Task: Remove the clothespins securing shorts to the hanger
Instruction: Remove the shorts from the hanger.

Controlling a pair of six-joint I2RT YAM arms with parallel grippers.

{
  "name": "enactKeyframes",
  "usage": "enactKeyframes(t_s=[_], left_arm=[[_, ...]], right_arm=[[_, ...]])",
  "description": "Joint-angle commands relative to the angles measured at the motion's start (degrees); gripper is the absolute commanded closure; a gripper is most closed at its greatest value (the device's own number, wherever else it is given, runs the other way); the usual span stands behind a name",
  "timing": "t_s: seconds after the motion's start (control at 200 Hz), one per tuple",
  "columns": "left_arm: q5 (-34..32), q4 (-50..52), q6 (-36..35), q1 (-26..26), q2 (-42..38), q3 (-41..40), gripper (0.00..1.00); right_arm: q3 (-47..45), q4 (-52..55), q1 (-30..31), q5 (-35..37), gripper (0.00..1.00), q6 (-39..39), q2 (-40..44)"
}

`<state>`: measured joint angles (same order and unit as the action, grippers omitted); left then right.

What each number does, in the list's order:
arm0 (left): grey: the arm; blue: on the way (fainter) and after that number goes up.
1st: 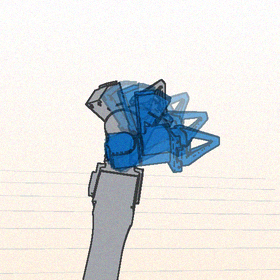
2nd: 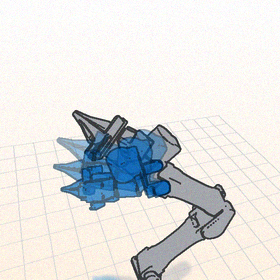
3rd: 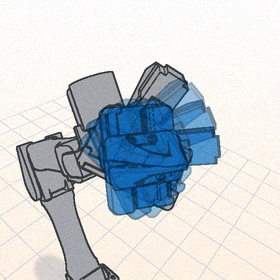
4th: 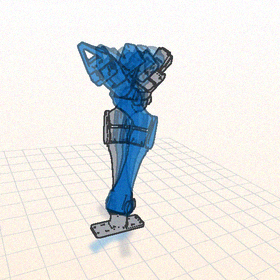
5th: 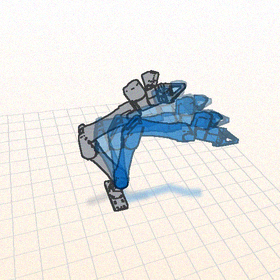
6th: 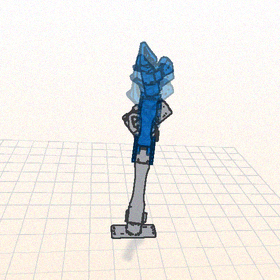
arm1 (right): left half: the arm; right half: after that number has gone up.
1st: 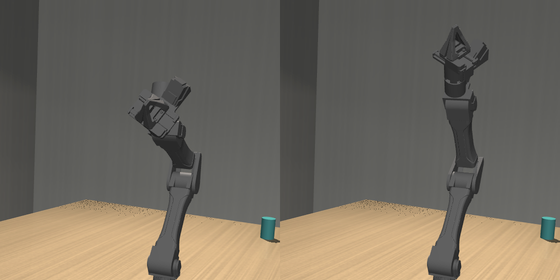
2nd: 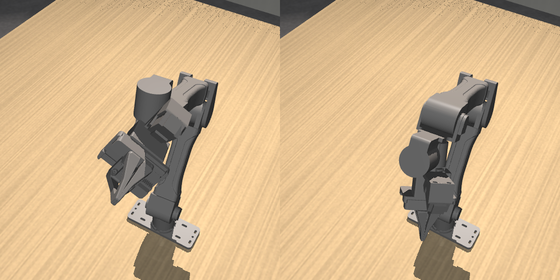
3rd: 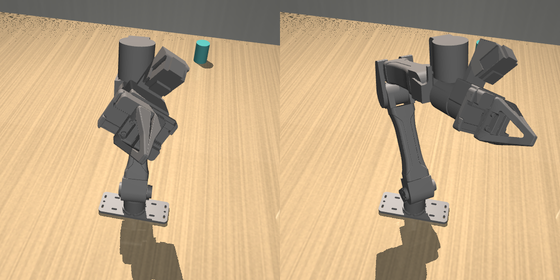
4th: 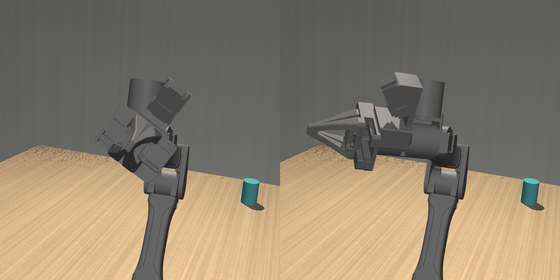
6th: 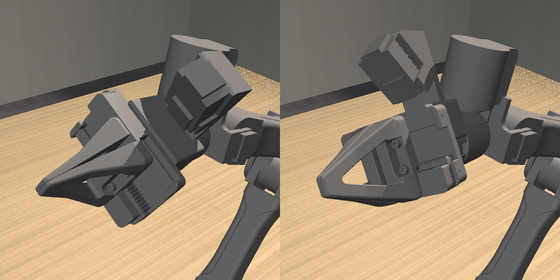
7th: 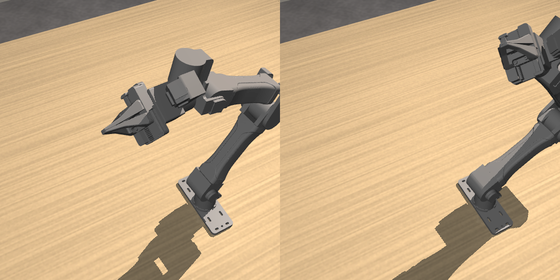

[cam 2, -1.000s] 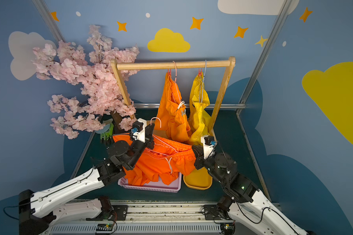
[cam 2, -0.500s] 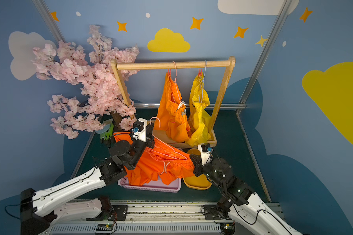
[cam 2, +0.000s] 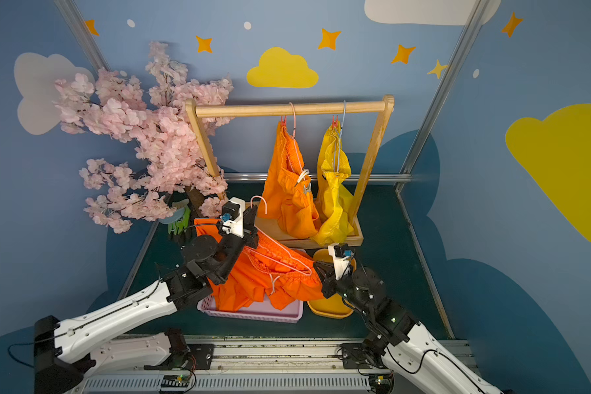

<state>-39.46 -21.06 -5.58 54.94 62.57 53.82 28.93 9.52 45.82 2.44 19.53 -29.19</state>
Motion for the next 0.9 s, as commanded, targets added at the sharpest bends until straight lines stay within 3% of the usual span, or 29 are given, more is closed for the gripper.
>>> enactKeyframes(t_s=[0.0,0.1,0.295,0.571,0.896], left_arm=[[-0.79,-2.45,-0.66,-0.08,-1.5,0.8,0.97],[-0.62,-3.5,-0.66,-0.11,-1.73,0.35,0.97],[2.08,-6.16,-1.07,-0.03,-1.92,-1.08,0.97],[2.99,-6.93,-3.44,0.77,-2.19,-1.01,0.97],[4.91,-8.38,-4.87,1.84,-2.53,-2.23,0.97]], right_arm=[[2.89,0.86,-0.47,0.54,0.73,-0.71,1.86],[4.94,1.89,-0.55,-1.0,0.65,-1.27,3.67],[7.7,1.02,-0.6,-6.24,0.63,-3.15,4.04],[12.33,-6.22,-0.09,-18.68,0.57,-6.52,-7.12],[18.22,-8.27,3.84,-17.61,0.56,-11.28,-18.77]])
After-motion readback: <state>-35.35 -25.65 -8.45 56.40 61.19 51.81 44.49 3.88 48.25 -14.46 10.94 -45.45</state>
